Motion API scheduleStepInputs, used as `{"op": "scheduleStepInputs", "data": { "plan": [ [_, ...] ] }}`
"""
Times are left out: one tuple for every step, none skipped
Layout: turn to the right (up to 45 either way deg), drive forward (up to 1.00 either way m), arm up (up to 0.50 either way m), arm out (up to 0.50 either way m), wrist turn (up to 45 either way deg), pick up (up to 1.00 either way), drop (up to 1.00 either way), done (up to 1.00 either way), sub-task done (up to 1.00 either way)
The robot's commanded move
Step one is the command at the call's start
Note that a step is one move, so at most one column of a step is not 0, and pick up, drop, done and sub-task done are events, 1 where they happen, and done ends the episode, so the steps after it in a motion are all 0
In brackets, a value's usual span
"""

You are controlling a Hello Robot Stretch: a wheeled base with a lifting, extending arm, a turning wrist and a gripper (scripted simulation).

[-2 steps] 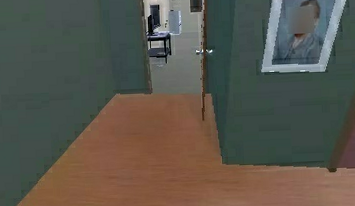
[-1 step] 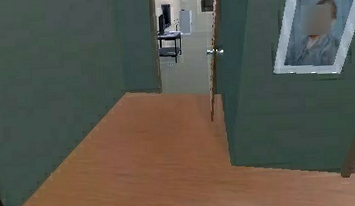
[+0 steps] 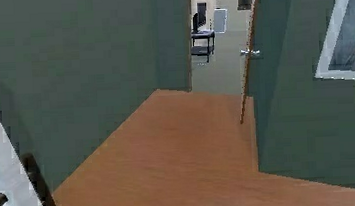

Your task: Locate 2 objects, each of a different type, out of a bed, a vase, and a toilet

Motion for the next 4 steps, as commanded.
{"op": "scheduleStepInputs", "data": {
  "plan": [
    [0.0,1.00,0.00,0.00,0.0,0.00,0.00,0.00,0.00],
    [0.0,1.00,0.00,0.00,0.0,0.00,0.00,0.00,0.00],
    [-3.0,0.00,0.00,0.00,0.0,0.00,0.00,0.00,0.00],
    [0.0,0.35,0.00,0.00,0.0,0.00,0.00,0.00,0.00]
  ]
}}
